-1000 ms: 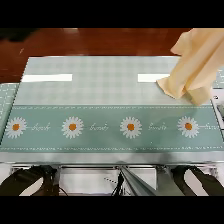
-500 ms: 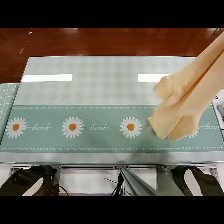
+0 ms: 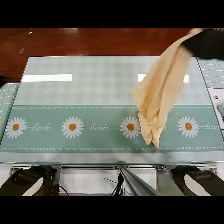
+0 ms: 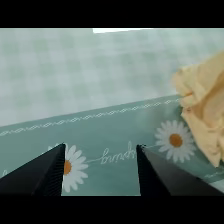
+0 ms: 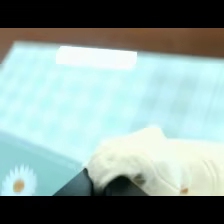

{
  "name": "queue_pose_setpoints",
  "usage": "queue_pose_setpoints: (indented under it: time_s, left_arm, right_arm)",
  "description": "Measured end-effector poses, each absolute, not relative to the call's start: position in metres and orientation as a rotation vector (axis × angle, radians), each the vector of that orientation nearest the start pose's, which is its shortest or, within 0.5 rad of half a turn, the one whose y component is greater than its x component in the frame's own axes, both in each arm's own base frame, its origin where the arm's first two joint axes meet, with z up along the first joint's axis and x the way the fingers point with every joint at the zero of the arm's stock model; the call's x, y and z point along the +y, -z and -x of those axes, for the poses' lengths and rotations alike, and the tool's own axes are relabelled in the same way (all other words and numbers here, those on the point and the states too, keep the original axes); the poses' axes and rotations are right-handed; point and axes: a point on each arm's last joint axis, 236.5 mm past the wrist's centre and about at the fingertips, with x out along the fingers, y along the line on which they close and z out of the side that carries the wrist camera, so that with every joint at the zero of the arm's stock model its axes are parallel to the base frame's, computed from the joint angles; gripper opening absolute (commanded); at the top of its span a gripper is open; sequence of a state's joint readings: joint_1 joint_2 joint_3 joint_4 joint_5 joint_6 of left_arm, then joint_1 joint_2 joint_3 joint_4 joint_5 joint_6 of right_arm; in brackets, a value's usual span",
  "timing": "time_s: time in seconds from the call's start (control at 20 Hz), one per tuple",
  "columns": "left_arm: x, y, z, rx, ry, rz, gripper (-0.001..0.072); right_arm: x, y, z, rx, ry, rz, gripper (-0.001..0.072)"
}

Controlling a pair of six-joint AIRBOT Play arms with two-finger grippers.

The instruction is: Fold the shirts.

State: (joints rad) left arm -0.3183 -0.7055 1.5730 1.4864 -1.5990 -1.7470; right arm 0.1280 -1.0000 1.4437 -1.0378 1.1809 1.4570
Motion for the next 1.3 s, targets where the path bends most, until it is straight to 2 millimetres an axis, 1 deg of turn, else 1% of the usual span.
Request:
queue_pose_setpoints:
  time_s: [0.05, 0.15, 0.25, 0.3, 0.35, 0.4, 0.45, 0.5, 0.55, 0.6, 0.65, 0.7, 0.75, 0.85, 0.9, 1.0, 1.05, 1.1, 1.2, 1.3]
  left_arm:
    - [-0.090, -0.289, -0.224, 0.797, 0.302, 0.054, 0.0523]
    - [-0.086, -0.260, -0.235, 0.850, 0.270, 0.015, 0.0524]
    - [-0.082, -0.234, -0.245, 0.884, 0.244, -0.016, 0.0524]
    - [-0.082, -0.224, -0.251, 0.889, 0.237, -0.025, 0.0524]
    - [-0.081, -0.212, -0.255, 0.904, 0.231, -0.034, 0.0524]
    - [-0.081, -0.202, -0.259, 0.913, 0.226, -0.041, 0.0524]
    - [-0.081, -0.191, -0.262, 0.925, 0.223, -0.049, 0.0525]
    - [-0.081, -0.179, -0.263, 0.944, 0.218, -0.055, 0.0540]
    - [-0.081, -0.169, -0.264, 0.955, 0.216, -0.059, 0.0685]
    - [-0.081, -0.156, -0.264, 0.979, 0.216, -0.063, 0.0717]
    - [-0.083, -0.146, -0.264, 0.995, 0.220, -0.061, 0.0716]
    - [-0.087, -0.133, -0.263, 1.014, 0.231, -0.053, 0.0716]
    - [-0.091, -0.121, -0.260, 1.042, 0.245, -0.042, 0.0717]
    - [-0.104, -0.095, -0.254, 1.092, 0.283, -0.001, 0.0716]
    - [-0.110, -0.082, -0.250, 1.119, 0.300, 0.020, 0.0715]
    - [-0.118, -0.053, -0.240, 1.180, 0.322, 0.057, 0.0715]
    - [-0.120, -0.040, -0.236, 1.206, 0.326, 0.072, 0.0714]
    - [-0.121, -0.025, -0.230, 1.238, 0.325, 0.089, 0.0713]
    - [-0.122, 0.000, -0.220, 1.286, 0.325, 0.131, 0.0713]
    - [-0.125, 0.017, -0.218, 1.300, 0.334, 0.210, 0.0713]
  right_arm:
    - [0.184, -0.238, -0.357, 0.773, -0.584, -0.181, 0.0024]
    - [0.242, -0.200, -0.350, 0.863, -0.649, -0.102, 0.0024]
    - [0.300, -0.163, -0.338, 0.929, -0.712, -0.043, 0.0026]
    - [0.326, -0.143, -0.329, 0.963, -0.739, -0.015, 0.0109]
    - [0.348, -0.124, -0.320, 0.995, -0.762, 0.011, 0.0319]
    - [0.363, -0.107, -0.313, 1.023, -0.777, 0.035, 0.0444]
    - [0.373, -0.090, -0.307, 1.053, -0.784, 0.062, 0.0448]
    - [0.376, -0.079, -0.303, 1.071, -0.781, 0.093, 0.0448]
    - [0.374, -0.071, -0.302, 1.089, -0.775, 0.122, 0.0450]
    - [0.365, -0.065, -0.302, 1.106, -0.753, 0.168, 0.0458]
    - [0.349, -0.064, -0.307, 1.107, -0.719, 0.223, 0.0459]
    - [0.324, -0.067, -0.315, 1.103, -0.664, 0.296, 0.0459]
    - [0.296, -0.073, -0.326, 1.092, -0.597, 0.361, 0.0463]
    - [0.223, -0.096, -0.354, 1.057, -0.418, 0.459, 0.0463]
    - [0.186, -0.109, -0.367, 1.042, -0.327, 0.463, 0.0464]
    - [0.114, -0.129, -0.382, 1.045, -0.169, 0.393, 0.0475]
    - [0.078, -0.135, -0.386, 1.058, -0.101, 0.331, 0.0475]
    - [0.049, -0.136, -0.386, 1.076, -0.057, 0.270, 0.0475]
    - [0.001, -0.132, -0.380, 1.117, -0.009, 0.118, 0.0475]
    - [-0.030, -0.122, -0.371, 1.149, 0.000, -0.017, 0.0475]
